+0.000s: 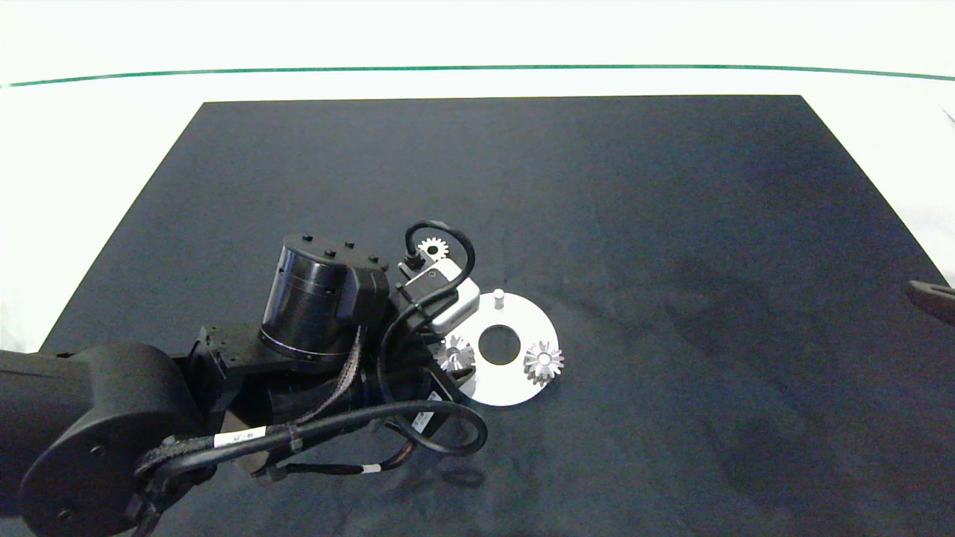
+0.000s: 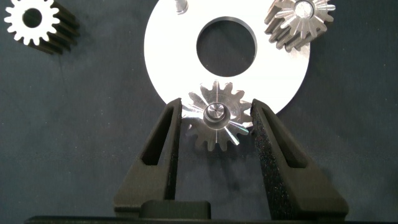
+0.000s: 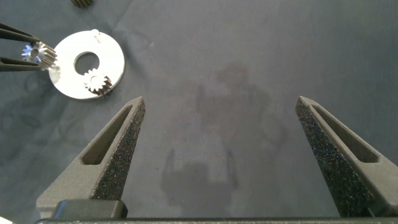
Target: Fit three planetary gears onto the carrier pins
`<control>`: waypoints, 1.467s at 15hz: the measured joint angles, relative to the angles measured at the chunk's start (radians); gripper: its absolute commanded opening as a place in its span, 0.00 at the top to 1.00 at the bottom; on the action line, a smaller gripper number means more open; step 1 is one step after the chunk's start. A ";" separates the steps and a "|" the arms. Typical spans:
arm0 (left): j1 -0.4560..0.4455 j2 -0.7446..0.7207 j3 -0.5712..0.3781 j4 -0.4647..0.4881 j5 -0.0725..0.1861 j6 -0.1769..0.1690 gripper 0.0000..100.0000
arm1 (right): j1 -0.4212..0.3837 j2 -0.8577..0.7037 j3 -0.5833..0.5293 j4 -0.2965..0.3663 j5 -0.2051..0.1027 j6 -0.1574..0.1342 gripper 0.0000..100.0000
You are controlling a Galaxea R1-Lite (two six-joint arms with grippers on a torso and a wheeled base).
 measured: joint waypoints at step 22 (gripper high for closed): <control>0.016 0.012 -0.021 -0.002 0.005 0.016 0.78 | 0.004 -0.003 0.000 0.000 0.000 0.000 0.00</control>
